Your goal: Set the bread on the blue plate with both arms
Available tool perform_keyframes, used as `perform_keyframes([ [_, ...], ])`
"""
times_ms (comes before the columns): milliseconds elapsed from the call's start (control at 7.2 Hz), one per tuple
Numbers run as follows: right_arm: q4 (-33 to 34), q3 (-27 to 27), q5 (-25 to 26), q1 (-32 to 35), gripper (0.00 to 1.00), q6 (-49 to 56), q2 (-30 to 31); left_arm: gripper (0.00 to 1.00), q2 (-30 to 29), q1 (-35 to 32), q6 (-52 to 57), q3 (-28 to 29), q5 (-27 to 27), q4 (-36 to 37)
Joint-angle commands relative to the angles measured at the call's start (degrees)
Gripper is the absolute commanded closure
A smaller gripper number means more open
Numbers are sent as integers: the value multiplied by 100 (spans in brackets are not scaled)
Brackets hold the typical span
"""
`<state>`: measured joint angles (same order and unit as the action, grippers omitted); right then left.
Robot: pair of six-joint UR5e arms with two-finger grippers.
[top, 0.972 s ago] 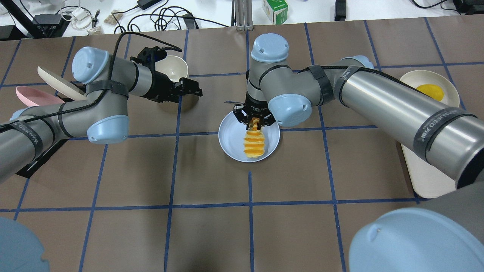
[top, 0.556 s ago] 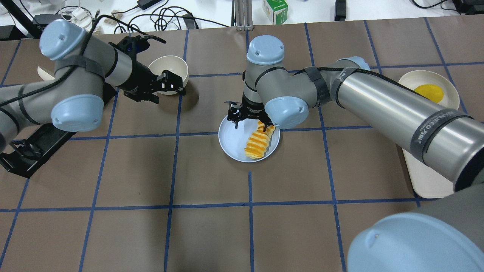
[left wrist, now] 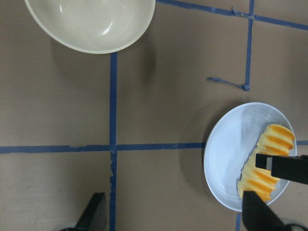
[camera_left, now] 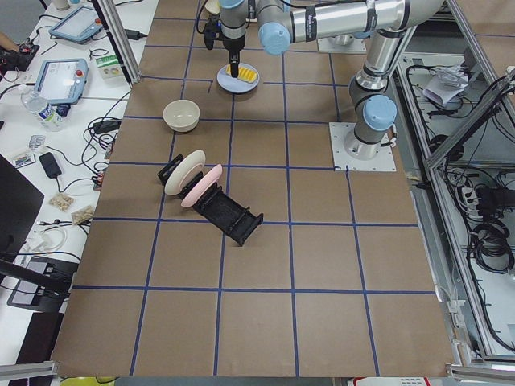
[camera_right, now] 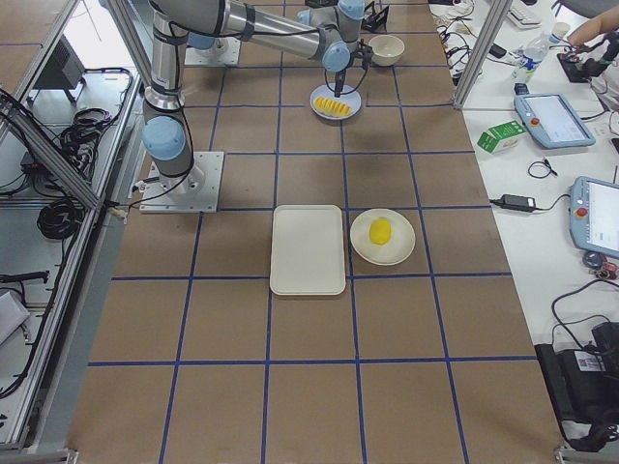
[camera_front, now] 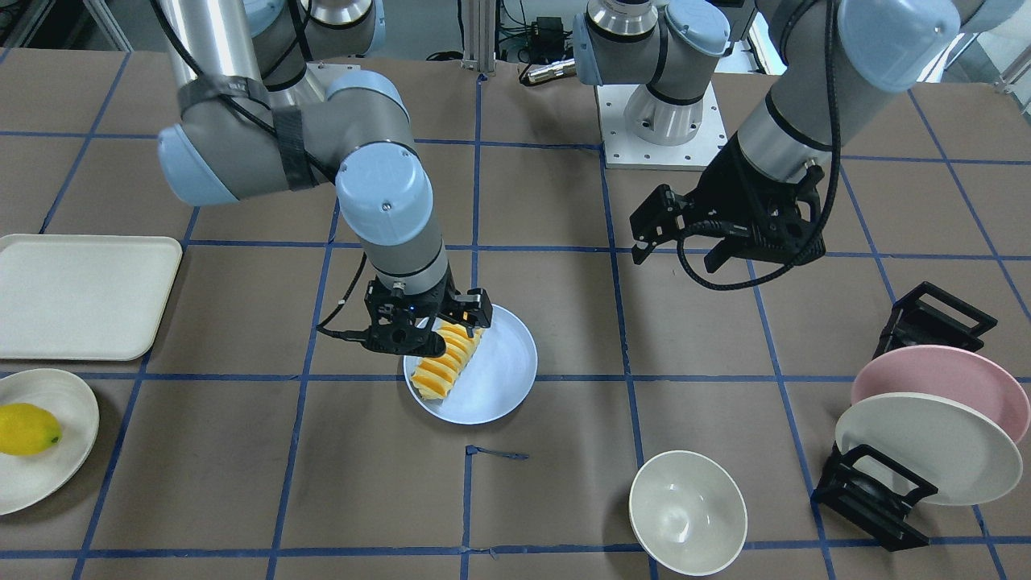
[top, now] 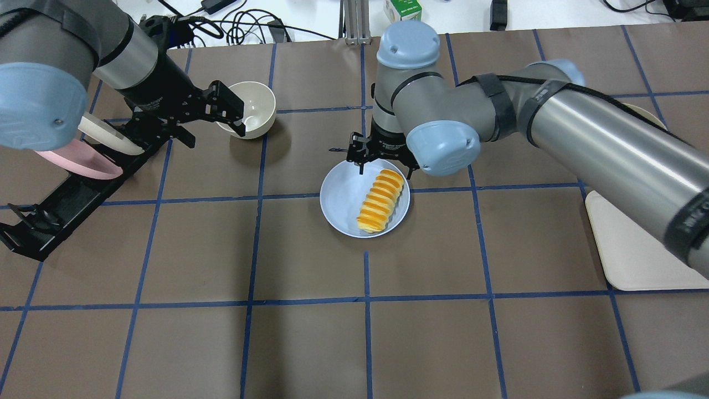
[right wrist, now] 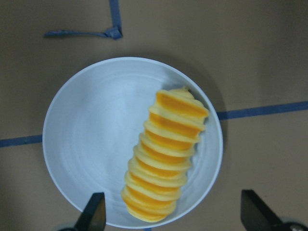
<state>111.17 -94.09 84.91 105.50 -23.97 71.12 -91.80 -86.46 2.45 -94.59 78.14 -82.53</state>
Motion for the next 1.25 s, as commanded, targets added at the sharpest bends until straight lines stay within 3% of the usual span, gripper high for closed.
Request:
perform_keyframes([
  [0, -1102, -22, 44, -824, 0, 67, 1005, 0, 170, -266, -8, 90, 429, -132],
  [278, -1647, -39, 148, -1354, 0, 1251, 1517, 0, 188, -257, 10, 90, 421, -54],
  [417, -2008, 13, 497, -1461, 0, 1315, 1858, 0, 284, -266, 10, 64, 465, -53],
  [556, -2238, 13, 500, -1523, 0, 1333, 2158, 0, 329, -249, 10, 12, 492, -131],
  [833, -2433, 188, 535, -1532, 0, 1369, 2205, 0, 338, -222, 10, -33, 509, -404],
  [1111, -2530, 207, 483, -1532, 0, 1377, 2196, 0, 347, -240, -51, -15, 1140, -273],
])
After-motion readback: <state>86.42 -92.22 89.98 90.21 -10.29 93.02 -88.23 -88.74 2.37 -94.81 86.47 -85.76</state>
